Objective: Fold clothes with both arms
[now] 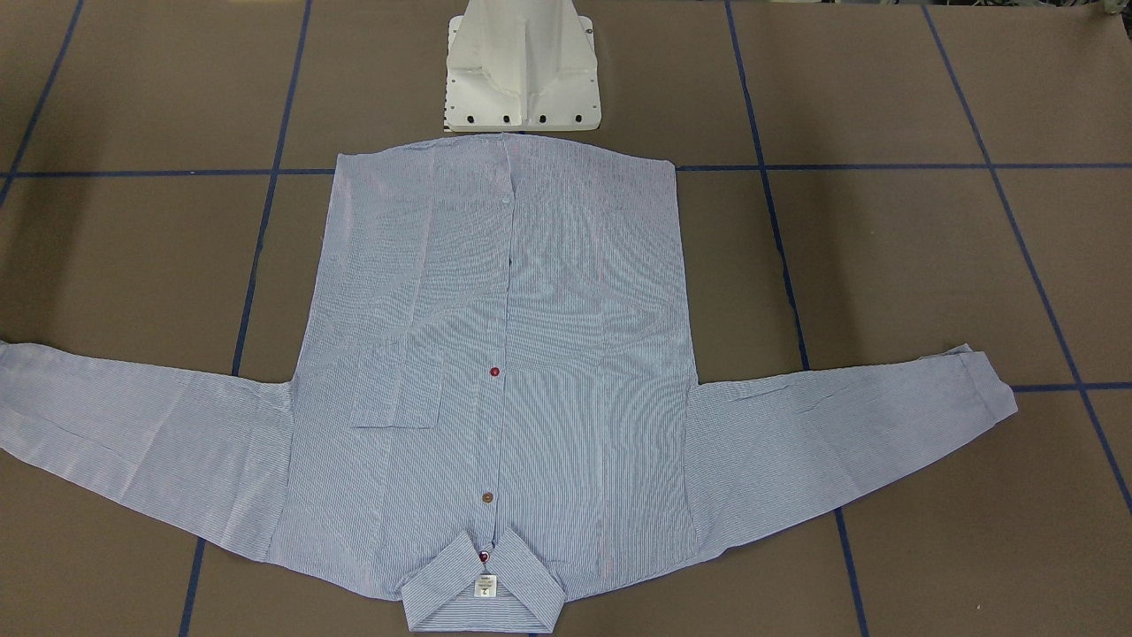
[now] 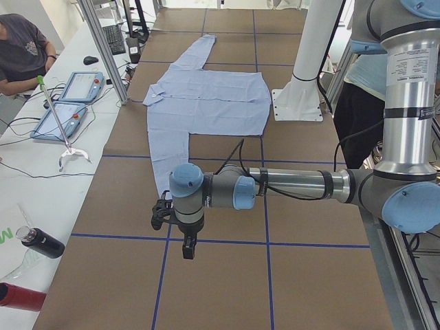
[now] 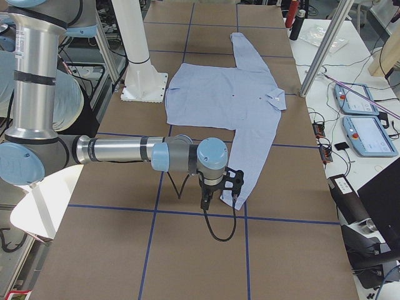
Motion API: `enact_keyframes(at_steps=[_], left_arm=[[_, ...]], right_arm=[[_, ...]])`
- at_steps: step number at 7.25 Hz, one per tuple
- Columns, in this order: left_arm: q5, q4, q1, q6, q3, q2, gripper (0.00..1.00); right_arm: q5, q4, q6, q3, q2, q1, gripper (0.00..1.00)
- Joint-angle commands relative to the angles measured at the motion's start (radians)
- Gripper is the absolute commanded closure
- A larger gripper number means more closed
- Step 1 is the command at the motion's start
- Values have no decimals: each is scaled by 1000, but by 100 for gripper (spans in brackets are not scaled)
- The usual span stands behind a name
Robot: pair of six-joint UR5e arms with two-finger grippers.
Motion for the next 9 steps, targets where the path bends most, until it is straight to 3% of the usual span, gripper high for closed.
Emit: enact_keyframes(at_steps=[1, 6, 8, 9], left_arm=[[2, 0, 0, 0, 0, 0, 0], [-1, -19, -2, 0, -29, -37, 0], [-18, -59, 2, 0, -61, -65, 0], [-24, -170, 6, -2, -20, -54, 0]], right_arm=[[-1, 1, 2, 16, 1, 4, 0], [4, 39, 0, 8, 32, 1, 0], [24, 82, 4, -53, 47, -51, 0], [45, 187, 7, -132, 60, -62, 0]])
